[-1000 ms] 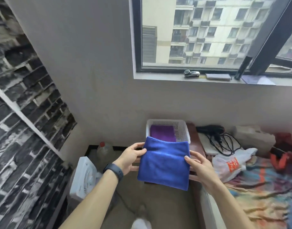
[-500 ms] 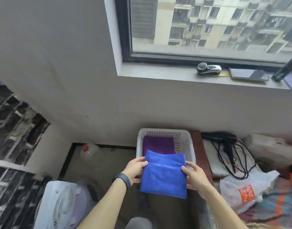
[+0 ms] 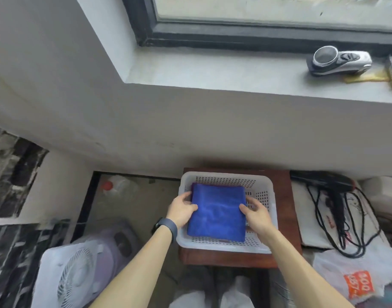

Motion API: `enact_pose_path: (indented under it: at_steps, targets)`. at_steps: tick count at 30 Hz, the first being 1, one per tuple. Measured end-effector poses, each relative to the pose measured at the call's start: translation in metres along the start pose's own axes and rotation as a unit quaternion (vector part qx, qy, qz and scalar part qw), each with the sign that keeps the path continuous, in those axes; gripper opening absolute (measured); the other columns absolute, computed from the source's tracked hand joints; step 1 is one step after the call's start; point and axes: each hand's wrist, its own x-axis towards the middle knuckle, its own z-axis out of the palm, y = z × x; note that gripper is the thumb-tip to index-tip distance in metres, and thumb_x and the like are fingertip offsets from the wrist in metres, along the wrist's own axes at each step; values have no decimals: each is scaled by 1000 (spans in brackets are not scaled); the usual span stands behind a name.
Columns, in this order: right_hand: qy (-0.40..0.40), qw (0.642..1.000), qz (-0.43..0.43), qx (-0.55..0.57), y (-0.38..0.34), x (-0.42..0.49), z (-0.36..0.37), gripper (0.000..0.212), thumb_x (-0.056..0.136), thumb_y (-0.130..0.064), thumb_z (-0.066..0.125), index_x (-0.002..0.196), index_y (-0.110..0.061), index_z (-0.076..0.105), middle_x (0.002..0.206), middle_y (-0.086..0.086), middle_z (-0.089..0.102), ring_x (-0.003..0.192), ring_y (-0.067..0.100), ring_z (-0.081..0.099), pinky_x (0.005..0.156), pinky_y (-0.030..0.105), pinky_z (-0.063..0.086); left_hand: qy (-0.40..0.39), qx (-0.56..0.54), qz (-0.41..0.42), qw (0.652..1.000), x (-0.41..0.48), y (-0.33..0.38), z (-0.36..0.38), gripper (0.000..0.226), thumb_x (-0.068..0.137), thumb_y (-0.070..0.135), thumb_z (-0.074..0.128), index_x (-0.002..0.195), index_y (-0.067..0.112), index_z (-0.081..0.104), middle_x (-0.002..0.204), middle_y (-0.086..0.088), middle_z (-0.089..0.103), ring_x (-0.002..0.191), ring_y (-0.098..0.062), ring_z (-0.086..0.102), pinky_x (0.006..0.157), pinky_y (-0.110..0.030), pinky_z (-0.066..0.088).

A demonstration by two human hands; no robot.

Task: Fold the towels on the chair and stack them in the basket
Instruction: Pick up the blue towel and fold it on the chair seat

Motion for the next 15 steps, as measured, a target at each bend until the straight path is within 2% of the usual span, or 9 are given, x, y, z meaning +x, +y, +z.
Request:
enact_pose_path:
  at_steps: [3,5,7,10,12,14,15]
  targets:
    - [-4,1000,0,-21,4,17,-1,40,101,-22,56,139,-29,49,113,-1,68,99,22,69,80,53,61,-6,29,-4,1000,7,3,0,64,87,18,68,146,21,43,96,11,62,110,-21,64,102,-39,49]
    - [-4,1000,0,-17,6,22,-1,40,101,-20,56,139,-27,49,116,0,66,102,22,67,84,53,60,-18,60,-1,998,7,2,0,65,88,22,67,147,23,41,106,10,65,113,-21,62,102,-36,48]
    - [1,1000,-5,-19,9,25,0,38,101,-20,56,137,-27,51,124,2,65,108,24,65,88,52,58,-20,142,34,989,5,-2,2,63,89,26,63,147,26,39,127,5,62,120,-21,58,103,-32,47]
    - [7,1000,-24,-14,12,25,3,36,101,-19,55,136,-28,51,134,3,60,120,25,60,96,48,55,39,267,128,954,-1,-7,5,62,90,29,57,148,29,34,142,1,47,128,-23,50,102,-34,45]
    - [5,999,-27,-17,10,24,5,38,102,-22,54,139,-27,48,136,1,59,122,23,58,94,39,54,81,377,199,901,-5,-8,10,64,93,31,51,152,27,26,153,0,33,137,-22,38,108,-34,39]
    - [27,998,-41,-44,12,22,7,47,100,-30,57,145,-24,43,140,1,55,126,24,55,96,38,51,72,505,283,812,-7,-10,16,69,95,38,45,156,24,17,163,-2,17,149,-23,18,121,-38,20]
    - [61,993,-64,-83,14,19,8,54,98,-35,59,147,-22,40,145,2,50,131,25,51,102,41,48,52,552,316,770,-5,-13,19,71,95,42,43,157,23,14,164,-4,10,151,-24,10,123,-41,10]
